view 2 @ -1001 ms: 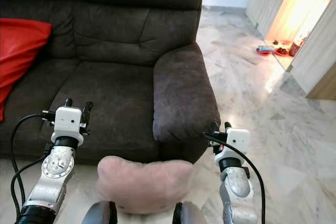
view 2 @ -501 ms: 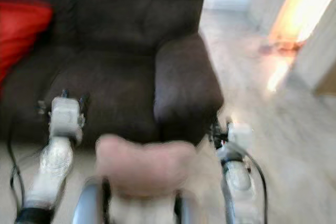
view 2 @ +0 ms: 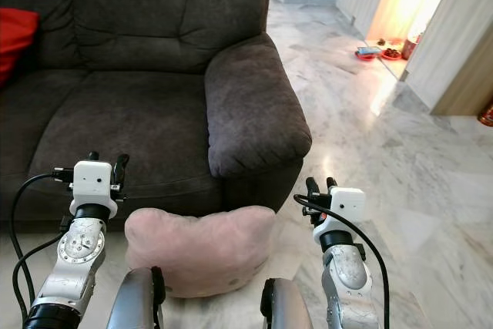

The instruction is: Move the pillow to the sofa from floor

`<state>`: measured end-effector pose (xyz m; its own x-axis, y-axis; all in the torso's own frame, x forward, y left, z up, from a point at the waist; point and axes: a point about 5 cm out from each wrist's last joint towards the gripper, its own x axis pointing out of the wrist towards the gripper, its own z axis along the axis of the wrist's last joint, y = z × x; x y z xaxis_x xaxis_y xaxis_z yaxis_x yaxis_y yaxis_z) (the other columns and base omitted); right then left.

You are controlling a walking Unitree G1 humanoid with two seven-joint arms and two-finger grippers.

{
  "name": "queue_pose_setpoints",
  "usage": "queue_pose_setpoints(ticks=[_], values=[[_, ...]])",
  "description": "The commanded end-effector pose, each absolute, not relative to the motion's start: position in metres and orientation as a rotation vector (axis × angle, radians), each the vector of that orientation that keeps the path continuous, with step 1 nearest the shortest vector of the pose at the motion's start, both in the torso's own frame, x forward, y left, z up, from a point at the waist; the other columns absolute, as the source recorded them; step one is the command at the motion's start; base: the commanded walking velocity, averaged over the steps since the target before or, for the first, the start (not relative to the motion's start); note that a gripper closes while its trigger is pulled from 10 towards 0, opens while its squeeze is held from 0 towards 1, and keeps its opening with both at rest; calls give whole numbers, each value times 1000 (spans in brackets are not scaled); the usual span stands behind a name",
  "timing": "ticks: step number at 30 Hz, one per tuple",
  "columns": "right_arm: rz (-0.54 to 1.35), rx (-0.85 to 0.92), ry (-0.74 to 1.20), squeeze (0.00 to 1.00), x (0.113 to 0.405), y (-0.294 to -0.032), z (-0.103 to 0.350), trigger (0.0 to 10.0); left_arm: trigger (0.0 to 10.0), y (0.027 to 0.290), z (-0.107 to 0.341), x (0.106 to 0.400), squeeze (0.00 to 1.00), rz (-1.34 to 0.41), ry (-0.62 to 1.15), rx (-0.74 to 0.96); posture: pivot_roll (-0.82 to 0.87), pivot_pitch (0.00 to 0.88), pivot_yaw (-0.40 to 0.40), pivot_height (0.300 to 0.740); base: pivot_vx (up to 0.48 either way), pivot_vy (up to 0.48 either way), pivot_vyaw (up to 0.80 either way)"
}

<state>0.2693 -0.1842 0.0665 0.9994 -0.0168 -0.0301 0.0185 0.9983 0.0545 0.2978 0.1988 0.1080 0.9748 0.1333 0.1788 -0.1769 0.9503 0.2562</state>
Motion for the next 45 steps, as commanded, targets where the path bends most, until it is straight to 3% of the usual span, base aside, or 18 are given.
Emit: queue_pose_setpoints(ticks=[1, 16, 24, 45], values=[[-22, 60, 20, 0, 271, -186, 70, 10000, 10000, 198, 110, 299, 0, 158, -159, 268, -10, 0, -86, 550, 0, 0, 0], [-4, 30, 19, 0, 270, -184, 70, 10000, 10000, 197, 109, 299, 0, 157, -157, 263, -13, 0, -82, 550, 0, 0, 0], [9, 17, 12, 0, 269, -182, 71, 10000, 10000, 195, 109, 299, 0, 151, -161, 260, -15, 0, -79, 550, 0, 0, 653], [11, 29, 22, 0, 269, -180, 69, 10000, 10000, 191, 108, 300, 0, 117, -151, 247, -11, 0, -79, 550, 0, 0, 0]])
